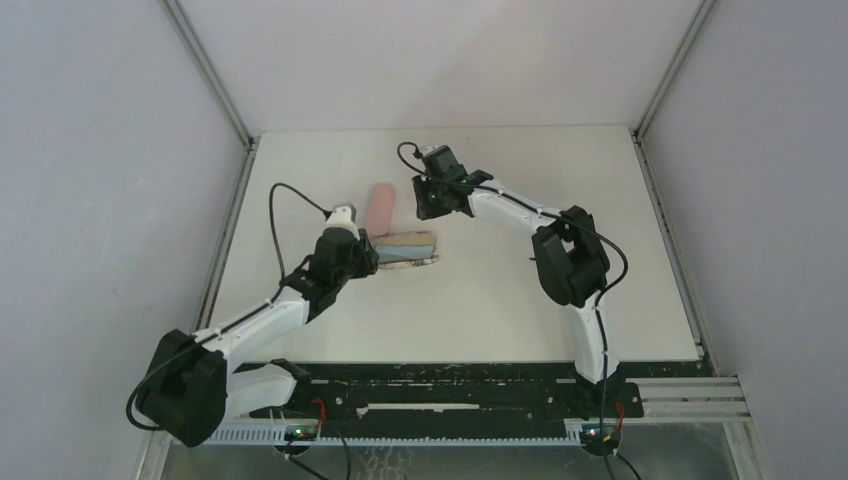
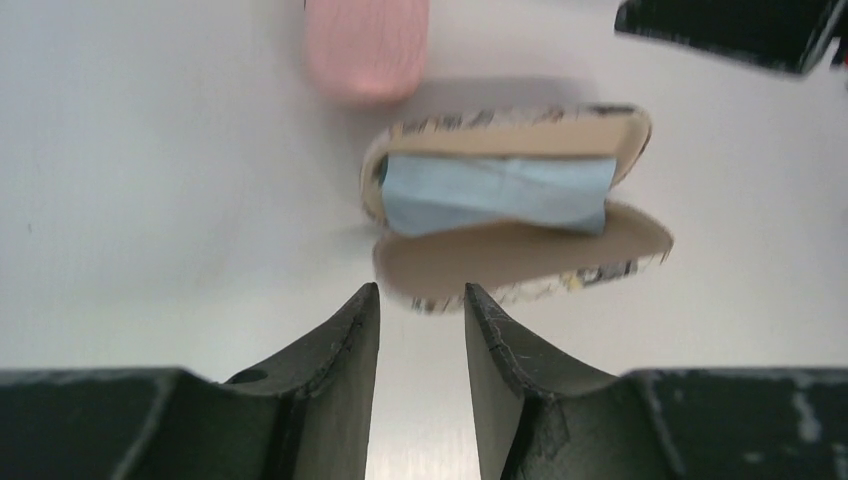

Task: Organize the sunglasses
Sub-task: Place the glasses cleaning cloth in the sunglasses case, then adjust the sunglasses case at the center of the board, then adjust the glasses cleaning cloth on the sunglasses case.

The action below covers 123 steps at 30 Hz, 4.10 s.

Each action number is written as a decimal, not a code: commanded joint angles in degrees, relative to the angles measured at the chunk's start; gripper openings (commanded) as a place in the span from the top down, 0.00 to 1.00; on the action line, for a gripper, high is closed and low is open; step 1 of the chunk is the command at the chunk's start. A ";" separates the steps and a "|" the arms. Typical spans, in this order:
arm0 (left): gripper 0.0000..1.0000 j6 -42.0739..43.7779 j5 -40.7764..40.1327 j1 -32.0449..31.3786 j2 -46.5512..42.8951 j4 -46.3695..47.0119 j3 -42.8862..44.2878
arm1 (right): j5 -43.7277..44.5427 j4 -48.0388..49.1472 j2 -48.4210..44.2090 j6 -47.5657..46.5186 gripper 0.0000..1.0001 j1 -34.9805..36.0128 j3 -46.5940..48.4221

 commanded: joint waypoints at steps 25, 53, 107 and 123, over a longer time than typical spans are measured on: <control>0.61 -6.79 -1.60 -1.74 13.50 -0.11 1.26 | 0.39 -7.26 -0.66 -2.18 0.72 2.68 -0.70; 0.59 -0.69 -2.85 0.32 17.09 -2.55 11.75 | 3.70 0.22 -16.84 3.49 0.70 4.54 -22.11; 0.58 4.85 9.44 -3.28 22.47 -0.73 19.51 | -12.46 20.78 -13.02 18.17 0.59 -0.46 -29.76; 0.58 5.05 9.50 -3.33 22.02 -0.73 19.21 | -7.11 15.88 -8.39 16.13 0.61 1.82 -23.22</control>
